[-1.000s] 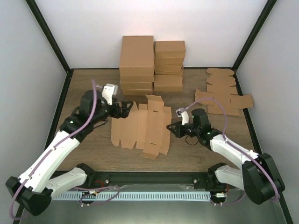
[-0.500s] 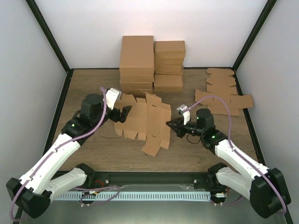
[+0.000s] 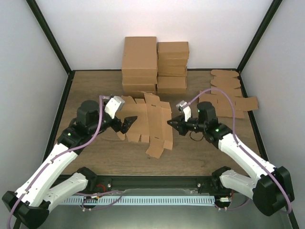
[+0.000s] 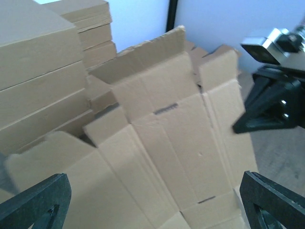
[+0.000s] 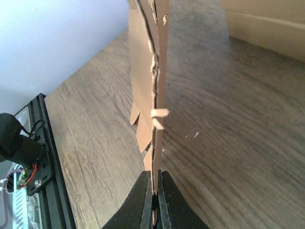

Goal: Fold the paper box

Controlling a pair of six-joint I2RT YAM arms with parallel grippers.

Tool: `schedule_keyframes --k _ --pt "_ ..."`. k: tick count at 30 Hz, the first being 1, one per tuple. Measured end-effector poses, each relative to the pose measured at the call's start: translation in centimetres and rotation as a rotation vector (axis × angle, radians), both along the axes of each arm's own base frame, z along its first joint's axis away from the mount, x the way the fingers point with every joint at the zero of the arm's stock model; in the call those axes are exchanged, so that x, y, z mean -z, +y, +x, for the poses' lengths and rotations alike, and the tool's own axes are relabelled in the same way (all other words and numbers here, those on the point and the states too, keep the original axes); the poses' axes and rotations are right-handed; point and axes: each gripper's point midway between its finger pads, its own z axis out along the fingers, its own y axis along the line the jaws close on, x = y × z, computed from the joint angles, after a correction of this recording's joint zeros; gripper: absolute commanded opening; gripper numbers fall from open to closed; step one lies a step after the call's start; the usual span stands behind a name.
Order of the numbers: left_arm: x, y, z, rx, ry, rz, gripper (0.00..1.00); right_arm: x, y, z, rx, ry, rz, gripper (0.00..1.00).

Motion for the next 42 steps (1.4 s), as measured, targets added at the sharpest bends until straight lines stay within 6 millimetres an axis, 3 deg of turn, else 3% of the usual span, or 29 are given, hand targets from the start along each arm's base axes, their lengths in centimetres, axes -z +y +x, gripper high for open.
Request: schedule_keyframes --k 7,15,22,31,34,38,42 --pt "-0.6 -1.0 -0.7 0.059 0.011 -0.048 1.00 -3.5 0.4 0.8 -0.006 0.034 -0.029 0.01" --pt "-0.5 -0.8 -0.3 0.011 0.060 -0.094 1.00 -3.2 -0.1 3.0 0.039 0.130 -0.198 0.02" --pt "2.1 -0.7 -0.1 -0.008 0.126 -0.069 1.00 0.2 -1.6 5.2 0.089 0.213 -0.414 0.01" --pt "3.1 -0.5 0.1 -0.026 0.142 -0.050 1.00 5.3 -3.8 8.5 0.180 0.214 -0.702 0.01" --pt "3.6 -0.5 0.1 -0.026 0.153 -0.044 1.00 7.5 -2.6 8.9 0.119 0.155 -0.811 0.01" --pt "3.6 -0.6 -0.1 -0.019 0.154 -0.054 1.00 11.2 0.9 7.1 -0.061 0.064 -0.981 0.01" --pt "2.5 0.1 -0.7 -0.040 0.133 -0.091 1.00 12.3 4.1 5.8 -0.190 -0.072 -1.069 0.01"
